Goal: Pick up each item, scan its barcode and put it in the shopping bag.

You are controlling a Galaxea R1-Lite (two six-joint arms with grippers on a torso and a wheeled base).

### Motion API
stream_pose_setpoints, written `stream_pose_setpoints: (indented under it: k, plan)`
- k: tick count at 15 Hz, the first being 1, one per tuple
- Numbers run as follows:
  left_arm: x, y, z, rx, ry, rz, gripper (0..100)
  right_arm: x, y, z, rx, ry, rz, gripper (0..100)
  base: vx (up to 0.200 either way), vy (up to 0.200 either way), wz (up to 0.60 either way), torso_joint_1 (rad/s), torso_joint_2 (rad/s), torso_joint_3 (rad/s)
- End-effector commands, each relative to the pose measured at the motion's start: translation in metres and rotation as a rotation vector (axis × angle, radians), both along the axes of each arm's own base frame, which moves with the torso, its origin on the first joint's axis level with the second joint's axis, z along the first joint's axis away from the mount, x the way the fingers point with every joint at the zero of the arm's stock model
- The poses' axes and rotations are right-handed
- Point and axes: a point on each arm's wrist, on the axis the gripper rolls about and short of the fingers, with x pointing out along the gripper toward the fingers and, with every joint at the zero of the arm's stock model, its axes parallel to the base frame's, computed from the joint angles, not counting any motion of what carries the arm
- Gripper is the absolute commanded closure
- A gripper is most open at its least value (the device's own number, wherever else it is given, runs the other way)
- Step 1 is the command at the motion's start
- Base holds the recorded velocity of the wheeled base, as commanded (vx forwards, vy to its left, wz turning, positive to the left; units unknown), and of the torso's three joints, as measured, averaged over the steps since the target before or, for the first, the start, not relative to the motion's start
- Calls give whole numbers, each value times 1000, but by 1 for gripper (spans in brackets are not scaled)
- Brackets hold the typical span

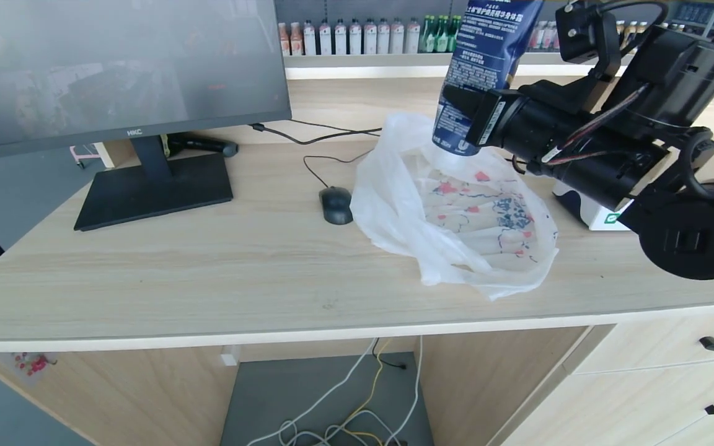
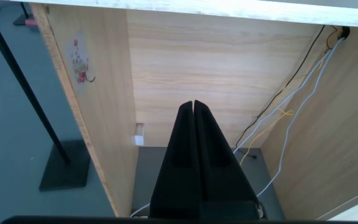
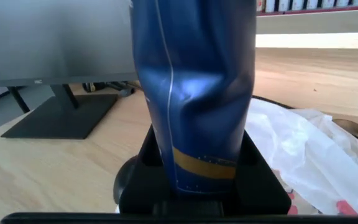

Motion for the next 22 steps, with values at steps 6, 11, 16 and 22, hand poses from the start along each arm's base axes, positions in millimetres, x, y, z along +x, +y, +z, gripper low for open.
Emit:
stream_pose_setpoints:
  k: [6,11,16,22]
  plan:
    - [0,0,0,0,0,1,100,30,17,-21,-24,36,21,100,0,0,0,0,0,0]
    - [0,0,0,0,0,1,100,53,23,-40,-31,5,19,100,0,0,0,0,0,0]
    - [0,0,0,0,0,1,100,72,21,-52,-52,-1,-6,100,0,0,0,0,0,0]
    - [0,0,0,0,0,1,100,88,13,-63,-64,-4,-41,100,0,0,0,0,0,0]
